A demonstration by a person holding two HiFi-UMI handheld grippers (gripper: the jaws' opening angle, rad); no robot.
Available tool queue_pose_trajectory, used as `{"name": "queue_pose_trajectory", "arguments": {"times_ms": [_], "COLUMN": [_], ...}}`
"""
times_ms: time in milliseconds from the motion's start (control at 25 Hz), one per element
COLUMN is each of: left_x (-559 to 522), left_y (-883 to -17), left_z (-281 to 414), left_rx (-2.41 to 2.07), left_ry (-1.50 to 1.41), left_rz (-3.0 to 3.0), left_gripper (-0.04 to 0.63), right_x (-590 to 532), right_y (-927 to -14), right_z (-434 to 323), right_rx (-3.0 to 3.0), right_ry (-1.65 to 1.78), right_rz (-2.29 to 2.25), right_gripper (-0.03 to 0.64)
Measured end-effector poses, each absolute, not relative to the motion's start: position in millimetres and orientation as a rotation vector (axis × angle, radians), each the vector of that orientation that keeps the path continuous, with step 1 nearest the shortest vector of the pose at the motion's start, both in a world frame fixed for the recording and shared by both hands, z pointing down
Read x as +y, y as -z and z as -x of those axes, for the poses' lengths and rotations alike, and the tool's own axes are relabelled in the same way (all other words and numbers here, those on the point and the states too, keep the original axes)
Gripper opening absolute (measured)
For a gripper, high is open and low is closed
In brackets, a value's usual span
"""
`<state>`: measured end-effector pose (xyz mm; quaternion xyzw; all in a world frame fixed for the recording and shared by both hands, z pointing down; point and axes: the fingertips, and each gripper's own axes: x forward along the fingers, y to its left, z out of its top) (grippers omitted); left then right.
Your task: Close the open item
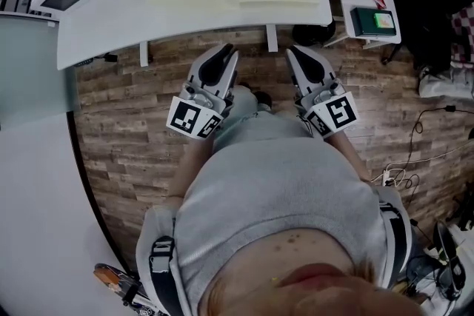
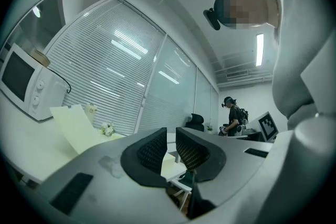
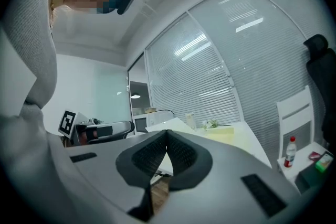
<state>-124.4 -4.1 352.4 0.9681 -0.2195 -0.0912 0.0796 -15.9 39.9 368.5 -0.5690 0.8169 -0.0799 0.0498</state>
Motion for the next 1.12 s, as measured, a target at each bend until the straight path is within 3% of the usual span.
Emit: {"name": "queue_pose_trajectory", "arguments": {"times_ms": [480,1120], "left_x": [-31,-162], "left_y": [-361,-348], "left_z": [133,90], "left_rx": [-0.699,-0.603], "left_ry": [0.285,0.316], "left_rz": [-2.863,-2.904], "left_gripper": [0.058,0.058], "right_x": [13,-111], "right_y": [-372,-355], "right_z": [21,-18], "right_rx": [2.497,2.429], "right_ry": [0.246,0.173], "right_rz": [1.712,1.774], "right_gripper": [0.054,0.054]}}
